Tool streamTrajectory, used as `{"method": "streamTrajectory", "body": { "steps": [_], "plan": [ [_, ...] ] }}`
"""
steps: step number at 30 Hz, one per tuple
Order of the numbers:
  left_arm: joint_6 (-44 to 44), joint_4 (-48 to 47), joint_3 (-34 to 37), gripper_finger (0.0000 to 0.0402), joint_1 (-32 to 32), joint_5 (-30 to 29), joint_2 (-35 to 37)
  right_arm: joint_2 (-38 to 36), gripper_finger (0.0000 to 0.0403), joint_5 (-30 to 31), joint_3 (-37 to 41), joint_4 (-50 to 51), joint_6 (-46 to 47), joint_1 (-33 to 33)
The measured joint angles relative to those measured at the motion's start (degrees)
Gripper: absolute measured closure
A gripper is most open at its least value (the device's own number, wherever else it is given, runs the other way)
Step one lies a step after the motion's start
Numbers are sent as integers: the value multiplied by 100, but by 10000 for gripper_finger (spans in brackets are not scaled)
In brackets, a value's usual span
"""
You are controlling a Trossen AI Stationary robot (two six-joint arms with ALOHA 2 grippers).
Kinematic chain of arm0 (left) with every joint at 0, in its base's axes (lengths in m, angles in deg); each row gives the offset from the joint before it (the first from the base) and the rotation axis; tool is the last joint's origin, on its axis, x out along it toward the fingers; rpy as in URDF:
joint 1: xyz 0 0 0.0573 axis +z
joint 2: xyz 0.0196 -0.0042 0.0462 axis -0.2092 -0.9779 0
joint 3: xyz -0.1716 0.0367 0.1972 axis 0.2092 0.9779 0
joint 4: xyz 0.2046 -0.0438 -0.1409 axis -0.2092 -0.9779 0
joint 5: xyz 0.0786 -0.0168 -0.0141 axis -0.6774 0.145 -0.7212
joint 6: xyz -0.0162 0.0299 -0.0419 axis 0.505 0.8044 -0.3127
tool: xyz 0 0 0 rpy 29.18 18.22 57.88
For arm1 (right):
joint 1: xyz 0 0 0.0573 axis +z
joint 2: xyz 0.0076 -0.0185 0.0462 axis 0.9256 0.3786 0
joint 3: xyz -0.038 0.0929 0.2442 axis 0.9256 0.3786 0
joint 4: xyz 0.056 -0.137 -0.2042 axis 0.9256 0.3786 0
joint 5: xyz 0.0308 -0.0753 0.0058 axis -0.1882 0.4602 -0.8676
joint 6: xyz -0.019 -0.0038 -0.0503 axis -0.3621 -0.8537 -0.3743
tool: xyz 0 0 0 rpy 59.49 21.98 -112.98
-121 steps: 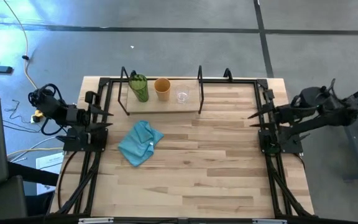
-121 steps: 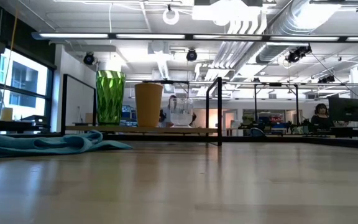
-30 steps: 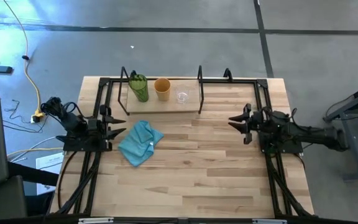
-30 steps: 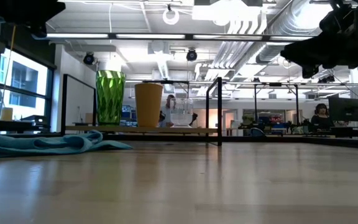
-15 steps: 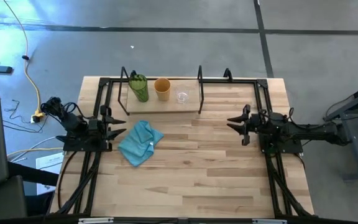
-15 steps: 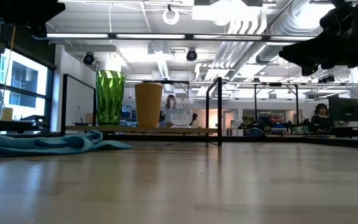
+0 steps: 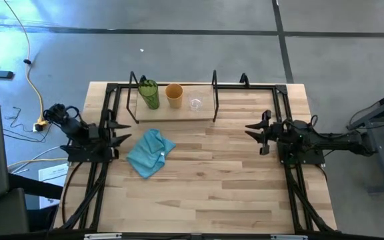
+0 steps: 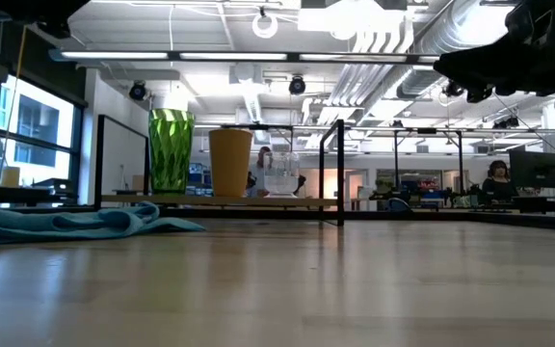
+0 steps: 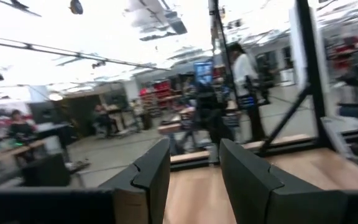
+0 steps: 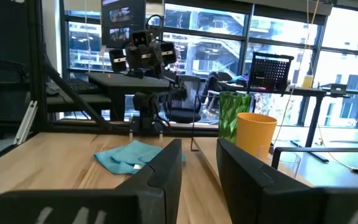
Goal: Stack small to large cups/mugs on shelf
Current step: Return to Home Position
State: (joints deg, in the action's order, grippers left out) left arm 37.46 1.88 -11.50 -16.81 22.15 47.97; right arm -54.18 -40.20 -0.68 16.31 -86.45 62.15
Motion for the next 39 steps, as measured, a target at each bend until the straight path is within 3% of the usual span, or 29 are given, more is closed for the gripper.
{"method": "streamTrajectory", "body": {
  "steps": [3,9,14,21,33,39],
  "plan": [
    [269,254,0,273,1,-164,0,1,311,-6,0,0,2,0],
    [62,279,-1,273,0,468,2,1,311,-7,2,0,22,0],
    [87,976,281,273,0,1119,2,3,311,-8,4,-67,22,0],
    [265,1833,785,273,0,1371,0,3,311,-80,4,-146,84,0],
    [-87,1492,848,273,0,2754,0,3,311,-78,6,-146,90,0],
    [-43,1710,1108,273,2,3035,2,3,311,-78,7,-200,117,0]
  ]
}}
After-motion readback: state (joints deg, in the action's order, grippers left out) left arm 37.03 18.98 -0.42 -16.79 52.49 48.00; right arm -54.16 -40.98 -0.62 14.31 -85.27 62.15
